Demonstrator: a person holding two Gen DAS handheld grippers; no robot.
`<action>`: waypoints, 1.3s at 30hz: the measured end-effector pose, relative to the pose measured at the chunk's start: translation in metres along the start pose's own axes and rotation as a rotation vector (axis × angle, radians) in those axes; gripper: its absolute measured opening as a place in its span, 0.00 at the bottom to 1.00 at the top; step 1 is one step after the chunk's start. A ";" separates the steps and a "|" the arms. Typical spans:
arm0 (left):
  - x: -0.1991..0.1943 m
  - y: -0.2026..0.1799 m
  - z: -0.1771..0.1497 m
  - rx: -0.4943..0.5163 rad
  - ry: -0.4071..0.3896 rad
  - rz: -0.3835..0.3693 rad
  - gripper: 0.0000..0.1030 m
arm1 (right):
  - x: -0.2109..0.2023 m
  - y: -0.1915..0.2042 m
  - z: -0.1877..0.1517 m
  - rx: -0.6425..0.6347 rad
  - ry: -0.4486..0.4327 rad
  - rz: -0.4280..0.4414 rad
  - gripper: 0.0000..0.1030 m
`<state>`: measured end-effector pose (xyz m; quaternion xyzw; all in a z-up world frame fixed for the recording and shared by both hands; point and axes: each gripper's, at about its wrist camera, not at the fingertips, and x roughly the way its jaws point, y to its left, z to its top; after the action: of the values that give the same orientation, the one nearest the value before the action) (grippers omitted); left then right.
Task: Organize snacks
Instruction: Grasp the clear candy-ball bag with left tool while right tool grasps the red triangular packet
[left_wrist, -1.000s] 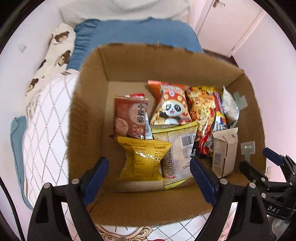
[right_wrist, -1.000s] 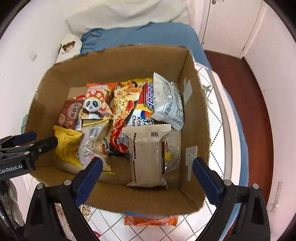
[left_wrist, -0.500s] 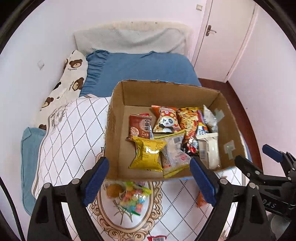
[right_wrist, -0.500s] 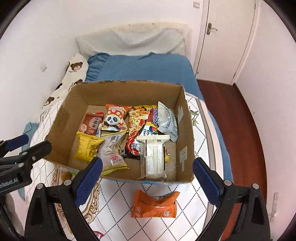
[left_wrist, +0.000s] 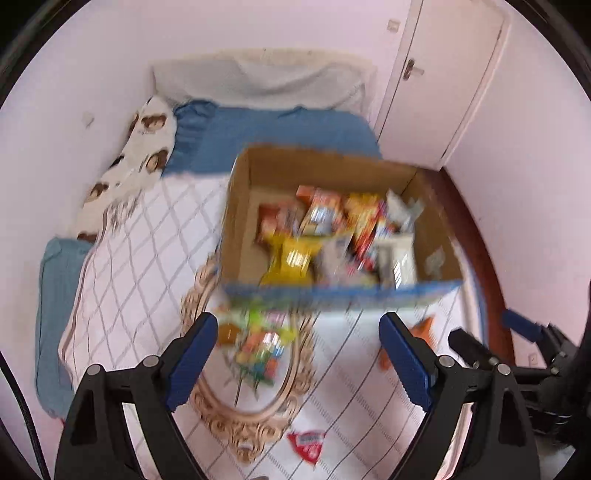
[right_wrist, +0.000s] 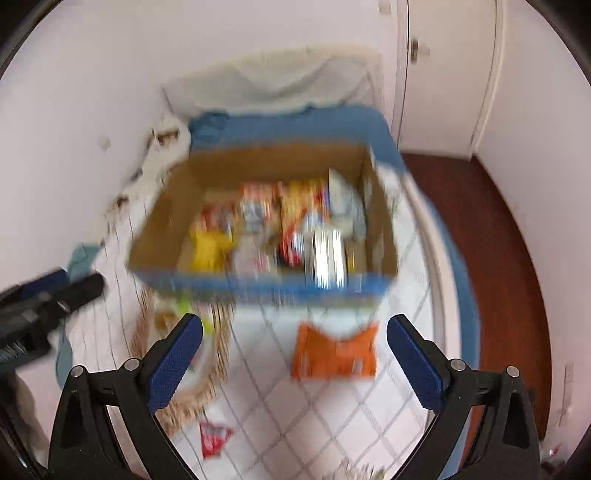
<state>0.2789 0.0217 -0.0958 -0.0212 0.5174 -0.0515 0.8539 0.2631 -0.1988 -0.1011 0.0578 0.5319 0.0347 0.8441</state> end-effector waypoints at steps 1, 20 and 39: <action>0.010 0.004 -0.012 -0.002 0.026 0.017 0.87 | 0.018 -0.004 -0.016 0.016 0.056 0.002 0.99; 0.118 0.108 -0.126 -0.235 0.338 0.151 0.87 | 0.180 -0.028 -0.115 0.114 0.418 -0.090 1.00; 0.108 0.105 -0.135 -0.145 0.348 0.200 0.87 | 0.164 0.066 -0.153 0.147 0.576 0.353 0.38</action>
<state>0.2160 0.1166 -0.2626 -0.0218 0.6589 0.0682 0.7489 0.1959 -0.1042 -0.3046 0.1973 0.7313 0.1568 0.6338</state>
